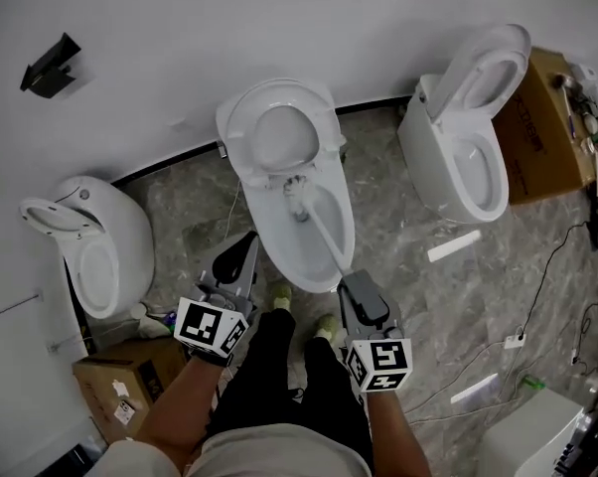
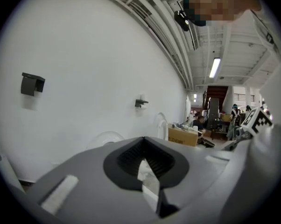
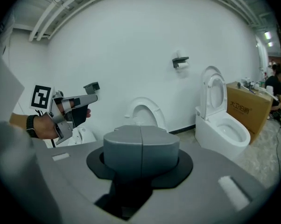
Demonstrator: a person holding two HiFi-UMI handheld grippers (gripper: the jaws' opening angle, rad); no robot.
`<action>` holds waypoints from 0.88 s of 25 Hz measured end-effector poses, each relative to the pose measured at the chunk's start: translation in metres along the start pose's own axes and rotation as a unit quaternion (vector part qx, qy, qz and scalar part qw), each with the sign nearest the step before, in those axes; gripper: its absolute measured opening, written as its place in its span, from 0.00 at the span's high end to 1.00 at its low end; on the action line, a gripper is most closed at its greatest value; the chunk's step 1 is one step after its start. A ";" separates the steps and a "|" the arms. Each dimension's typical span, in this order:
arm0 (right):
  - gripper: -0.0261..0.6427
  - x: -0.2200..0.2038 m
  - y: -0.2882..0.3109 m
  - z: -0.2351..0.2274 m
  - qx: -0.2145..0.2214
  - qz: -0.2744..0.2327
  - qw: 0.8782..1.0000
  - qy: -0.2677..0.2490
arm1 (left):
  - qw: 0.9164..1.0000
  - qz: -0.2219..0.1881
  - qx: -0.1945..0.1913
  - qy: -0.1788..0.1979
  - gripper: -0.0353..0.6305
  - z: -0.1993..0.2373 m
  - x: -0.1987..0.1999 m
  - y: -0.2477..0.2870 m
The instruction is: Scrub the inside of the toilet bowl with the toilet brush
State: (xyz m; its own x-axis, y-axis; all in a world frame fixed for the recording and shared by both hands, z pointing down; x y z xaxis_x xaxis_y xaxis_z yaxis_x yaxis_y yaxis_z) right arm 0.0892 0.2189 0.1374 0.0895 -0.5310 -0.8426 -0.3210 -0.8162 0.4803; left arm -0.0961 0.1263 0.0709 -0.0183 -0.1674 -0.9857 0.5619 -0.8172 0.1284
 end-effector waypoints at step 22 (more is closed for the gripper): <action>0.72 -0.244 0.203 -0.055 -0.029 0.117 0.985 0.123 | 0.997 0.066 -0.037 -0.010 0.94 0.071 -0.241 0.082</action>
State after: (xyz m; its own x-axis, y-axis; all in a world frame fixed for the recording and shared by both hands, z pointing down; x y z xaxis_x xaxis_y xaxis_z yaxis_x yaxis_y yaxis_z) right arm 0.0540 0.1702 0.4543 0.2473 -0.7393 -0.6263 -0.3062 -0.6729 0.6734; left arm -0.1043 0.0610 0.3264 0.0428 -0.2826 -0.9583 0.6206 -0.7441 0.2472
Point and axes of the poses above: the fingertips, and each gripper's own axes: y forward along the fingers, z to its left, x out of its top, the point moved 1 cm from there along -y, backward along the fingers, and after that the axes turned 3 degrees about -z, right-handed, at the moved point
